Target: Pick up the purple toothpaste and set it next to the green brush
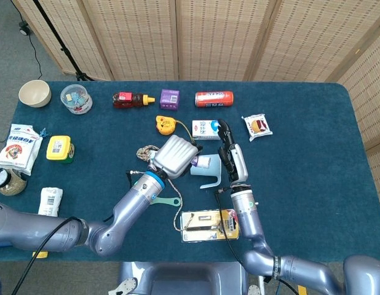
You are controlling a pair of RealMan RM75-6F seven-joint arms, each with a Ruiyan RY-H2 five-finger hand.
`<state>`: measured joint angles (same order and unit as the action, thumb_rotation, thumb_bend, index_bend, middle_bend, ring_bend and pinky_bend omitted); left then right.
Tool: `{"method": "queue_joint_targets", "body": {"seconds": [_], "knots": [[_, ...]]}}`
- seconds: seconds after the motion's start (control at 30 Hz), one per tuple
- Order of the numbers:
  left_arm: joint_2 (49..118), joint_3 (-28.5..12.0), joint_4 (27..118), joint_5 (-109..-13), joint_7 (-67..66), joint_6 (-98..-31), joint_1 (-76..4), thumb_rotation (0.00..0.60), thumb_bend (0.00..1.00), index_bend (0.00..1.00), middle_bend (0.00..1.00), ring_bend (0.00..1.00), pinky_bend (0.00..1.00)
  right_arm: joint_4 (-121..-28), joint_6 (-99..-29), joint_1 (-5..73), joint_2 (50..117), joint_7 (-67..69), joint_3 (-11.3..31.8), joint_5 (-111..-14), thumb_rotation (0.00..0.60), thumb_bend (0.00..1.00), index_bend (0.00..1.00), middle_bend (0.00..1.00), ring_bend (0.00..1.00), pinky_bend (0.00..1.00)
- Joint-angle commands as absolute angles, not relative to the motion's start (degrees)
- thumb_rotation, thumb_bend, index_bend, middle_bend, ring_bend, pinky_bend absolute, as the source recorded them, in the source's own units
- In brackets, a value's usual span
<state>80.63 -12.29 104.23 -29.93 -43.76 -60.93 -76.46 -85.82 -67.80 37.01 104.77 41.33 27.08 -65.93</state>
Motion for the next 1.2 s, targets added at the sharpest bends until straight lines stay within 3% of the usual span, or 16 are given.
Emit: {"method": "queue_joint_targets", "body": {"seconds": [0.03, 1.2], "knots": [[81.04, -12.54, 104.0, -29.62, -43.96, -61.13, -76.63, 0.6, 1.0, 0.62, 0.48, 0.54, 0.58, -85.24, -67.59, 37.5, 105.59, 40.82, 27.7, -65.49, 0.121, 0.0, 0.0, 0.0, 0.0, 0.0], [86.3, -15.1, 99.61, -23.32, -47.23, -62.54, -78.99, 0.6, 1.0, 0.62, 0.48, 0.54, 0.58, -82.68, -67.12, 38.23, 107.89, 40.87, 30.67, -65.68, 0.121, 0.0, 0.0, 0.0, 0.0, 0.0]]}}
